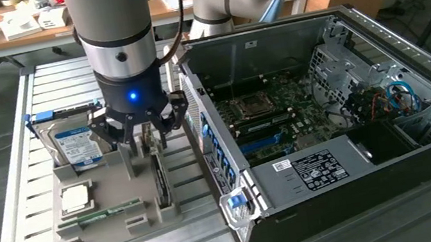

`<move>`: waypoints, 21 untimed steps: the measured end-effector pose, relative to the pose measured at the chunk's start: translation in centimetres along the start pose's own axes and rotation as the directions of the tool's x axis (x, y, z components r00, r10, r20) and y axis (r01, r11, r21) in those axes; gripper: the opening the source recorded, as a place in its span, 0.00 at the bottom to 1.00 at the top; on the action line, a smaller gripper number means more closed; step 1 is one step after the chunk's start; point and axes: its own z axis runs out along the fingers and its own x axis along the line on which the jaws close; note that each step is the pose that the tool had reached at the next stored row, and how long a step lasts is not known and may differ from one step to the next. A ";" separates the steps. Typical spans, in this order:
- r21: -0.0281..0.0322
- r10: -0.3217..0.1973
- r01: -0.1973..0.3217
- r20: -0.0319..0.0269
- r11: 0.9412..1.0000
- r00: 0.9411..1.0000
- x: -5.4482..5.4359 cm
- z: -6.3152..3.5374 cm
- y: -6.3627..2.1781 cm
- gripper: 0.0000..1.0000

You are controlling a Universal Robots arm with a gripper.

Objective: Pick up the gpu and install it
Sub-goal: 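Pick up the gpu and move the gpu toward the slot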

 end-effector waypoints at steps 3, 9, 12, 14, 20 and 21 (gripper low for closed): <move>0.000 0.000 0.000 0.000 1.000 1.000 0.0 0.07 0.00 0.53; 0.000 0.000 0.000 0.000 1.000 1.000 -0.1 0.07 -0.49 0.53; 0.000 0.000 0.000 0.000 1.000 1.000 -0.1 0.08 -0.48 0.53; 0.000 0.000 0.000 -0.001 1.000 1.000 -0.3 0.14 -0.49 0.53; 0.000 0.000 0.000 -0.001 1.000 1.000 -0.4 0.84 -0.54 0.53; 0.000 0.000 0.000 -0.001 1.000 1.000 -0.4 1.00 -0.55 0.53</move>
